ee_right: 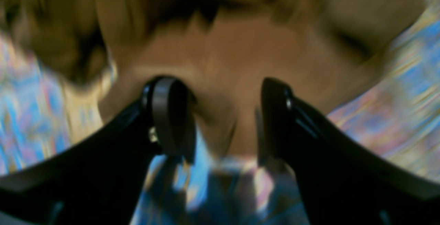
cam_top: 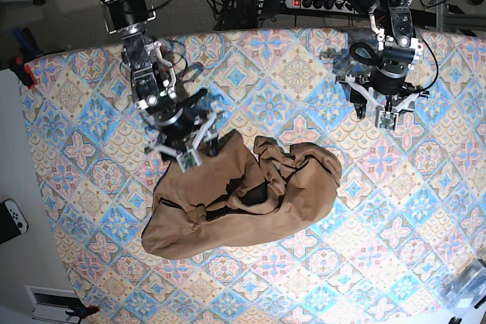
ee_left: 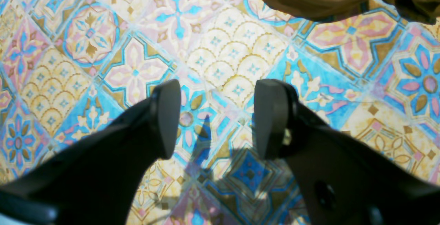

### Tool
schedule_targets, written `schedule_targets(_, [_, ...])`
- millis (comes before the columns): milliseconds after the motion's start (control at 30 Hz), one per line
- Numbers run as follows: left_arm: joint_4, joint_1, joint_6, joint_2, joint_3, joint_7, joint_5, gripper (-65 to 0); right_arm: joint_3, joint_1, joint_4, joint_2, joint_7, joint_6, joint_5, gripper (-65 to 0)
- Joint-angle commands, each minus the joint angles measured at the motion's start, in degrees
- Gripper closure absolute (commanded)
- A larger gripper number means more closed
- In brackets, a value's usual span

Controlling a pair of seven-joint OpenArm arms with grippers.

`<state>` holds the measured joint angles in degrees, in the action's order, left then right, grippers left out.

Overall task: Layout the t-shirt on the table in an organized manner, then fold the t-shirt properly
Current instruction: 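Grasp the shirt edge with the right gripper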

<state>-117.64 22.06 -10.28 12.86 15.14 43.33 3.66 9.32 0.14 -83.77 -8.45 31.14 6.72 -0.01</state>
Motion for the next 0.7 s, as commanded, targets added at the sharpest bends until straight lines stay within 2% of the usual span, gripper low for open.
schedule_targets(0, [-0.99, -0.39, 0.22, 0.28, 0.20, -1.18, -0.01, -31.3, -0.14, 1.22, -0.15, -0.21, -1.29, -0.17, 0.14, -32.9])
schedule_targets(367, [-0.90, -0.48, 0.22, 0.28, 0.20, -1.18, -0.10, -31.3, -0.05, 1.40, 1.00, -0.21, -1.55, -0.08, 0.14, -31.4])
schedule_targets(433, [-0.90, -0.48, 0.22, 0.28, 0.12, -1.18, -0.10, -31.3, 0.22, 1.22, 0.82, -0.21, -1.38, -0.08, 0.05, -23.4])
schedule_targets(533, [-0.73, -0.48, 0.22, 0.28, 0.12, -1.18, -0.10, -31.3, 1.80, 1.22, 0.47, -0.21, -1.20, -0.08, 0.05, -2.3])
schedule_targets(567, [-0.55, -0.48, 0.22, 0.28, 0.12, -1.18, -0.10, -31.3, 1.89, 1.22, -0.58, -0.21, -1.20, -0.08, 0.05, 0.0])
schedule_targets(667, [-0.20, -0.48, 0.22, 0.28, 0.12, -1.18, -0.10, -31.3, 1.80, 0.87, -5.51, -0.21, -1.11, -0.08, 0.05, 0.0])
